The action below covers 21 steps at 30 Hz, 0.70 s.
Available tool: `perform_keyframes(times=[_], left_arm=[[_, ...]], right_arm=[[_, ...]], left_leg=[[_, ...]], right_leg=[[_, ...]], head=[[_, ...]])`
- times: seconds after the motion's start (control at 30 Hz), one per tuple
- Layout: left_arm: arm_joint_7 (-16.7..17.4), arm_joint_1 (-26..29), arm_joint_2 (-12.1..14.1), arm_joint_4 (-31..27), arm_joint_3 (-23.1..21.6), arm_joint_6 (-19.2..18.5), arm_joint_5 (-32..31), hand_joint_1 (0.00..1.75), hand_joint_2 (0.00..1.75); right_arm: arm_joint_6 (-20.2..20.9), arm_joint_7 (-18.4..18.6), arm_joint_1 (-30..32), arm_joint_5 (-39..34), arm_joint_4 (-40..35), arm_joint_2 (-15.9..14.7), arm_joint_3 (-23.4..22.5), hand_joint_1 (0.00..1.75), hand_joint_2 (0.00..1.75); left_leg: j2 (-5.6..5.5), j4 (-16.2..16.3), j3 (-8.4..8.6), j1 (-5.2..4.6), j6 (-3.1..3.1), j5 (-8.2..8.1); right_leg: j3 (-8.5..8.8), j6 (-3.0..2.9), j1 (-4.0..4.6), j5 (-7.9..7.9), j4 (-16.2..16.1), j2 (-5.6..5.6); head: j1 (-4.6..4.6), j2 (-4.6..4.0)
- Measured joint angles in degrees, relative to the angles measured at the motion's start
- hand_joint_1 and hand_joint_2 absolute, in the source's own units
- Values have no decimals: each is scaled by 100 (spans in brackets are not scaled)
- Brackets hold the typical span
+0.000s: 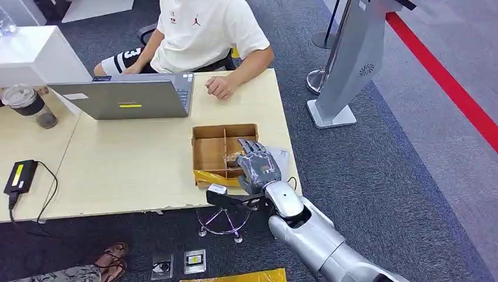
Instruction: Pass the card to the sensor for recognition and then transmit it.
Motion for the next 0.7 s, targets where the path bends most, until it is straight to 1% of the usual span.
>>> perform_keyframes(times=[0.03,0.07,0.17,0.2,0.23,0.27,0.33,0.37,0.43,0.63,0.7], left_arm=[[0,0,2,0,0,0,-4,0,175],[0,0,2,0,0,0,-9,0,175],[0,0,0,0,0,2,-22,0,175],[0,0,0,0,0,2,-28,0,175],[0,0,0,0,0,2,-29,0,175],[0,0,0,0,0,2,-33,0,175],[0,0,-2,0,0,4,-44,0,175],[0,0,-2,0,0,4,-46,0,175],[0,0,-2,0,0,11,-50,0,175],[0,0,-15,0,0,28,-57,0,175],[0,0,-20,0,0,33,-57,0,175]], right_arm=[[0,15,0,-9,9,0,0,98,175],[-7,24,0,-18,20,0,0,98,175],[-35,28,0,-46,52,0,0,106,175],[-48,28,-1,-48,65,0,0,113,175],[-61,26,-4,-50,81,0,0,124,175],[-72,24,-9,-52,98,0,0,122,175],[-103,22,-30,-52,138,0,0,140,175],[-111,20,-41,-52,153,2,0,141,175],[-127,20,-58,-52,177,2,0,150,175],[-146,-20,-98,-44,253,24,-2,150,175],[-149,-24,-112,-39,278,35,-2,154,175]], left_leg=[[0,0,0,0,0,0],[0,0,0,0,0,0],[0,0,0,0,0,0],[0,0,0,0,0,0],[0,0,-1,0,0,0],[0,0,0,0,0,0],[0,0,0,0,0,0],[0,0,0,0,0,0],[0,0,0,0,0,0],[0,0,0,0,0,0],[0,0,0,0,0,0]], right_leg=[[0,0,0,0,0,0],[0,0,0,0,0,0],[0,0,0,0,0,0],[0,0,0,0,0,0],[0,0,0,0,0,0],[0,0,0,0,0,0],[0,0,0,0,0,0],[0,0,0,0,0,0],[0,0,0,0,0,0],[0,0,0,0,0,0],[0,0,0,0,0,0]], head=[[2,0],[0,0],[2,0],[0,0],[2,0],[0,0],[0,0],[2,0],[0,0],[0,0],[2,0]])
